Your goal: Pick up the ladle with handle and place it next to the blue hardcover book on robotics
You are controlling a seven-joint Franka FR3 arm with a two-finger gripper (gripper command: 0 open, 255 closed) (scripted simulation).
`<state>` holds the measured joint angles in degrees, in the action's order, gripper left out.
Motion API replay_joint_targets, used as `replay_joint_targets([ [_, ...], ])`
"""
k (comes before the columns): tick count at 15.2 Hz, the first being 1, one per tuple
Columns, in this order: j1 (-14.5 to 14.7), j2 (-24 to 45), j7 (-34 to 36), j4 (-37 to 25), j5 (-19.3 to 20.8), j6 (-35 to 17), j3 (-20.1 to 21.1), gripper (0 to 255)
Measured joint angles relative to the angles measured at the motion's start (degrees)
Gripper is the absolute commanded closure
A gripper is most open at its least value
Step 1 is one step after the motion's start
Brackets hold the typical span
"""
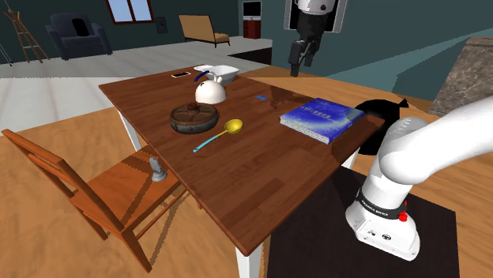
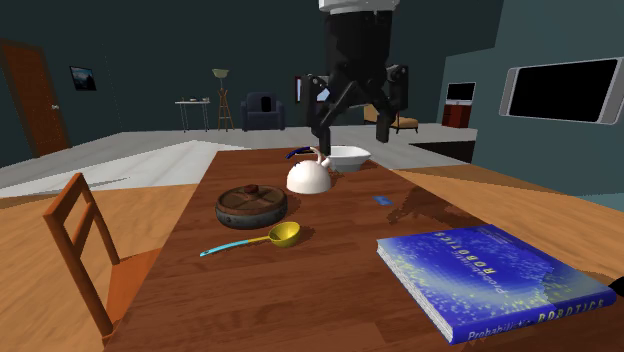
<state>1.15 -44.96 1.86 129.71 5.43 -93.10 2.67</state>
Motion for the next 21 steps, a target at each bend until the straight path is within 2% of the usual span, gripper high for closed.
replay_joint_targets([
  [3,0.23,1.61,-0.16,0.41,0.54,-1.82,0.58,0],
  [10,1.11,12.27,0.28,1.96,4.15,-12.74,4.34,0],
  [17,0.87,25.64,1.87,-0.50,10.37,-21.94,8.05,0],
  [21,0.48,33.88,3.44,-3.28,15.36,-25.96,9.88,0],
])
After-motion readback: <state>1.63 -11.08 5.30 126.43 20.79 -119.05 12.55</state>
